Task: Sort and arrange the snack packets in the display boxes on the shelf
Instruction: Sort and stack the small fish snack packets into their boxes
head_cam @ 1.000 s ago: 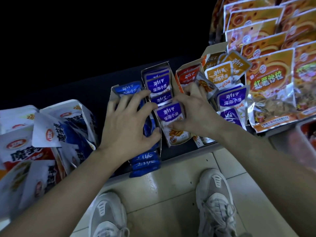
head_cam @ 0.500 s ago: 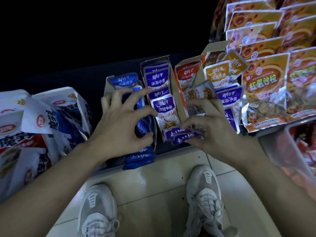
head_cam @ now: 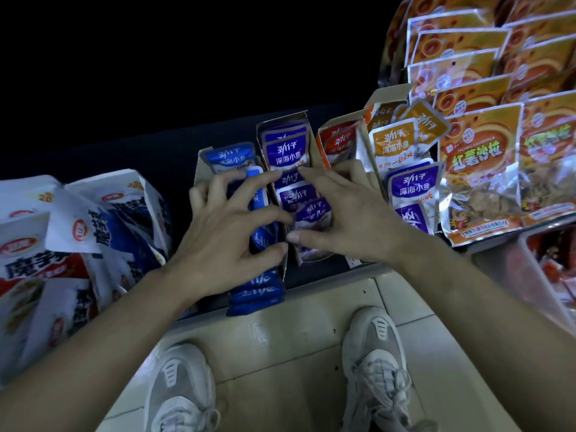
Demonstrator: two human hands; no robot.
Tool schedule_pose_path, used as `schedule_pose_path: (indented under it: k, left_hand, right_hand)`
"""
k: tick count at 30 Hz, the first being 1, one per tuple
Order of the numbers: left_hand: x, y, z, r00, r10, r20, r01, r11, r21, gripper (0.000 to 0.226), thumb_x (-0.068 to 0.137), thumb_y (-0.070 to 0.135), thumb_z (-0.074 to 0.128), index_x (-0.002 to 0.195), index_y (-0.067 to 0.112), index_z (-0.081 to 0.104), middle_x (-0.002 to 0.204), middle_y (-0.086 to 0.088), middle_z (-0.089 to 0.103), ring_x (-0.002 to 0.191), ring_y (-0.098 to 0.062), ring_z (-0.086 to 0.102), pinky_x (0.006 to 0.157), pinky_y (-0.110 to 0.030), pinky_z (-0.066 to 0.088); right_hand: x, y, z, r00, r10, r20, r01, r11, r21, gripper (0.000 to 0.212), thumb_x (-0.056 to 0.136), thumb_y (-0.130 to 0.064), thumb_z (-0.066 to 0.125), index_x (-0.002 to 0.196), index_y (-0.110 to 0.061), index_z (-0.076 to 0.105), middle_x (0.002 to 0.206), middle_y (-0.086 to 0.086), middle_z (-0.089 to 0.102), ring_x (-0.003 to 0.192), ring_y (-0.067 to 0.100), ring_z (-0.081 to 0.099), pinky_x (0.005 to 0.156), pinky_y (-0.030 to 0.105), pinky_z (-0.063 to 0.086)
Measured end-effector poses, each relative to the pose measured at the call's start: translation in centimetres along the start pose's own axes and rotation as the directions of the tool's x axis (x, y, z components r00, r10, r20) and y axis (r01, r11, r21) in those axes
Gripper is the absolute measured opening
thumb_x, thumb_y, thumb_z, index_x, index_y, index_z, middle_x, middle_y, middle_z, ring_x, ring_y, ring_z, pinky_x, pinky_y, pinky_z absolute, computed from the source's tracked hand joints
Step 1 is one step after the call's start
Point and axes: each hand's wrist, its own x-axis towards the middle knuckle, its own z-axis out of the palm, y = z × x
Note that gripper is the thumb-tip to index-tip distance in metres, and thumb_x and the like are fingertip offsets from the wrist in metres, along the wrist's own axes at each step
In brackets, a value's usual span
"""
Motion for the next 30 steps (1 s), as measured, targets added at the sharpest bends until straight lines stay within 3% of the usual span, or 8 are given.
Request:
schedule_pose_path:
  k: [3, 9, 12, 15, 18, 21, 26, 30]
  left_hand:
    - [-0.1, -0.1, 0.1, 1.0, 0.006, 0.001, -0.006, 1.0, -0.006, 0.041, 0.08, 0.06, 0.049, 0.113, 0.046, 0.069, 0.161, 0.011, 0.031, 0.142, -0.032, 0.027, 0.101, -0.047, 0.021]
    - [-0.3, -0.3, 0.3, 1.0, 0.009, -0.022, -0.008, 1.0, 0.023, 0.04, 0.08, 0.058, 0.05, 0.112, 0.044, 0.069, 0.16, 0.011, 0.032, 0.14, -0.033, 0.028, 0.097, -0.045, 0.023]
    - [-0.4, -0.5, 0.4, 1.0, 0.012, -0.029, -0.011, 1.0, 0.02, 0.04, 0.079, 0.057, 0.051, 0.112, 0.044, 0.069, 0.16, 0.011, 0.032, 0.14, -0.032, 0.028, 0.098, -0.045, 0.022]
    - [-0.4, -0.5, 0.5, 0.999, 0.005, -0.039, -0.005, 1.0, 0.007, 0.043, 0.08, 0.059, 0.05, 0.116, 0.044, 0.067, 0.16, 0.013, 0.031, 0.142, -0.031, 0.027, 0.099, -0.046, 0.022]
    - [-0.4, -0.4, 0.3, 0.998, -0.02, -0.064, 0.017, 0.999, -0.045, 0.045, 0.08, 0.058, 0.05, 0.12, 0.041, 0.064, 0.159, 0.017, 0.033, 0.141, -0.028, 0.028, 0.1, -0.046, 0.024]
    - [-0.3, -0.3, 0.3, 0.997, -0.028, -0.075, 0.024, 0.998, -0.055, 0.046, 0.08, 0.058, 0.051, 0.12, 0.039, 0.064, 0.157, 0.018, 0.035, 0.14, -0.028, 0.029, 0.099, -0.049, 0.027]
    - [-0.3, -0.2, 0.3, 0.997, -0.025, -0.075, 0.021, 0.998, -0.052, 0.047, 0.079, 0.058, 0.052, 0.121, 0.038, 0.063, 0.158, 0.018, 0.034, 0.14, -0.028, 0.028, 0.099, -0.044, 0.022]
    - [-0.2, -0.1, 0.4, 0.996, -0.019, -0.089, 0.013, 0.998, -0.061, 0.049, 0.079, 0.058, 0.053, 0.122, 0.037, 0.063, 0.159, 0.017, 0.034, 0.142, -0.029, 0.028, 0.1, -0.047, 0.023]
  right_hand:
    - [1.4, 0.2, 0.0, 0.989, 0.018, 0.144, 0.005, 0.987, -0.16, 0.107, 0.07, -0.09, 0.041, 0.156, -0.031, 0.018, 0.157, -0.014, 0.028, 0.134, 0.02, 0.021, 0.108, 0.038, 0.023]
    - [2.3, -0.1, 0.3, 0.984, 0.077, 0.16, -0.033, 0.964, -0.262, 0.114, 0.059, -0.096, 0.041, 0.151, -0.03, 0.029, 0.141, -0.01, 0.041, 0.128, 0.025, 0.026, 0.104, 0.041, 0.024]
    - [1.9, 0.0, 0.5, 0.991, 0.059, 0.121, -0.043, 0.991, -0.126, 0.095, 0.063, -0.087, 0.058, 0.14, -0.032, 0.044, 0.132, -0.013, 0.048, 0.122, 0.021, 0.029, 0.1, 0.039, 0.026]
    - [0.8, 0.3, 0.9, 0.999, 0.032, 0.033, -0.034, 0.997, 0.067, 0.079, 0.062, -0.078, 0.064, 0.125, -0.031, 0.056, 0.121, -0.013, 0.058, 0.114, 0.015, 0.033, 0.098, 0.046, 0.036]
    - [-1.2, 0.6, 1.3, 0.991, 0.017, -0.132, 0.01, 0.98, 0.198, 0.062, 0.065, -0.064, 0.076, 0.114, -0.028, 0.067, 0.099, -0.031, 0.048, 0.108, 0.01, 0.035, 0.094, 0.052, 0.041]
    - [-3.0, 0.9, 1.7, 0.98, -0.013, -0.199, 0.076, 0.947, 0.312, 0.055, 0.069, -0.069, 0.067, 0.11, -0.033, 0.07, 0.106, -0.048, 0.045, 0.114, 0.015, 0.046, 0.092, 0.052, 0.046]
    - [-5.1, 1.7, 2.3, 0.976, -0.068, -0.208, 0.123, 0.955, 0.268, 0.05, 0.08, -0.064, 0.064, 0.11, -0.025, 0.074, 0.106, -0.017, 0.069, 0.113, 0.019, 0.05, 0.093, 0.042, 0.044]
    - [-5.8, 1.4, 2.7, 0.972, -0.034, -0.234, 0.099, 0.957, 0.272, 0.046, 0.083, -0.057, 0.065, 0.112, -0.022, 0.075, 0.111, -0.012, 0.069, 0.111, 0.017, 0.054, 0.093, 0.036, 0.046]
